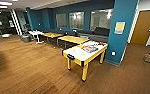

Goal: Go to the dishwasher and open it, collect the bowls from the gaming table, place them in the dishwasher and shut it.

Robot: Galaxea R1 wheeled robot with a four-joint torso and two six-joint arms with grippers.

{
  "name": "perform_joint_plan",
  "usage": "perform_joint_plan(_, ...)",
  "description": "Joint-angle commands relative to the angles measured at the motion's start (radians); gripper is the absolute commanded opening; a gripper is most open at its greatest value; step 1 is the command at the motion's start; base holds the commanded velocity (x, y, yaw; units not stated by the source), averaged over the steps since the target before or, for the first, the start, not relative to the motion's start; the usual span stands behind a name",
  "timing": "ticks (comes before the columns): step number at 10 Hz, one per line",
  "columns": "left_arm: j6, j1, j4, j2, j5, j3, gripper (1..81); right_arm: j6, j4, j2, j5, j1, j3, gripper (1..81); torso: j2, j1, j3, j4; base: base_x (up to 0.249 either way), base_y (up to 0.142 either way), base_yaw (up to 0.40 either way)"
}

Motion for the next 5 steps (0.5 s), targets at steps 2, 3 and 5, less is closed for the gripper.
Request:
perform_joint_plan(2, -0.002, -0.035, 0.002, -0.006, 0.048, 0.005, 81.1, -0.009, -0.005, 0.019, -0.059, 0.044, -0.024, 81.1, 0.000, 0.000, 0.000, 0.000, 0.000, 0.032, 0.000)
perform_joint_plan(3, -0.002, -0.033, 0.002, -0.006, 0.048, 0.003, 81.1, -0.009, -0.005, 0.020, -0.059, 0.044, -0.031, 81.1, 0.000, 0.000, 0.000, 0.000, 0.000, 0.065, 0.000)
perform_joint_plan(5, -0.002, -0.035, 0.003, -0.006, 0.047, 0.005, 81.1, -0.009, -0.005, 0.020, -0.059, 0.047, -0.031, 81.1, 0.000, 0.000, 0.000, 0.000, 0.042, 0.032, 0.000)
